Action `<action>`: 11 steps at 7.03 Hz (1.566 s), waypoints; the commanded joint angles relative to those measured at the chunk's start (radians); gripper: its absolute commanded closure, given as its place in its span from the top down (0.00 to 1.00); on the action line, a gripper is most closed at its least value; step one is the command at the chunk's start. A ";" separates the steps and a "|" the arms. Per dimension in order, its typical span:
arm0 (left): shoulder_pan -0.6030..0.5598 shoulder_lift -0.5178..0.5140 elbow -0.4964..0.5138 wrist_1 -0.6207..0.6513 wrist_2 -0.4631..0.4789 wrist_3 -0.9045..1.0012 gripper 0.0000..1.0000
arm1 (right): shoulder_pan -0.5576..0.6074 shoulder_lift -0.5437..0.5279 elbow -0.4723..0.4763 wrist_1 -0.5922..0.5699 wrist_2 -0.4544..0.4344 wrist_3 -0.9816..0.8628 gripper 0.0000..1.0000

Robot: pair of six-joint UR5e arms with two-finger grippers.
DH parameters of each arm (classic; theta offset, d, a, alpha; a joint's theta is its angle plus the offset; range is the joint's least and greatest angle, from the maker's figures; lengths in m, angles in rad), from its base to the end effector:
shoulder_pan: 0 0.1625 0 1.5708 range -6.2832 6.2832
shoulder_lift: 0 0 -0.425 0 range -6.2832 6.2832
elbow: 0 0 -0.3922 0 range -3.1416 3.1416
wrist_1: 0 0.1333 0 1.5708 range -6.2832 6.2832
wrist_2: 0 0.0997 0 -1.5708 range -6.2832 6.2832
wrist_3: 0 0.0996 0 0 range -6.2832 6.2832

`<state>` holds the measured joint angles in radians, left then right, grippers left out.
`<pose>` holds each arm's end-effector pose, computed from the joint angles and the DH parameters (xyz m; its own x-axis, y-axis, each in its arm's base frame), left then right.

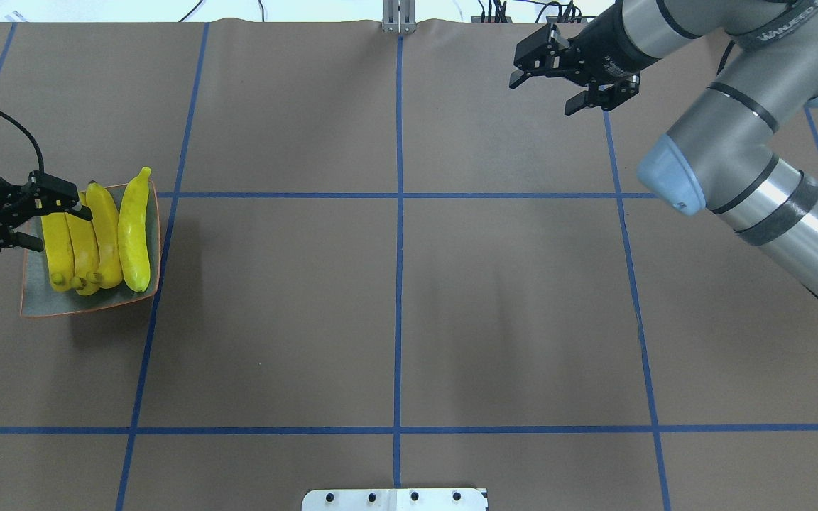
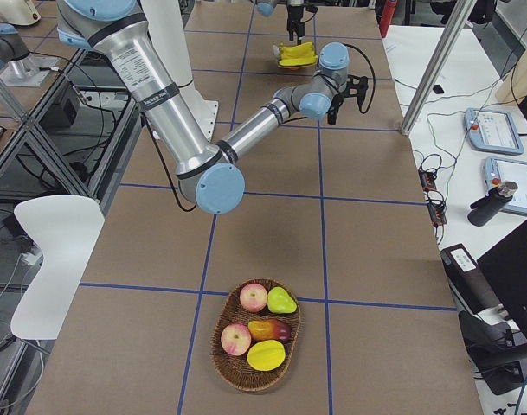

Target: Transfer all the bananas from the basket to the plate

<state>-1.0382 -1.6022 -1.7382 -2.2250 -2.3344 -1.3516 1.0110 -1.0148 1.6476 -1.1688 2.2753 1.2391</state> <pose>0.2073 -0.4786 0.4821 0.4038 -0.3757 -0.8341 0.2766 0.9192 -0.2802 -0.2904 -0.5930 0.2446 0.3704 0.1237 0.9206 -0.2426 0.9696 -0.0327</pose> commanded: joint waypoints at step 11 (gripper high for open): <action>-0.555 -0.027 0.070 0.723 -0.070 1.287 1.00 | 0.618 -0.554 0.003 -0.543 0.111 -1.362 1.00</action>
<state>-1.4975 -1.6318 -1.7537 -1.5068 -2.2875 -0.1122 1.5797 -1.5351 1.6415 -1.7177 2.3453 -0.1229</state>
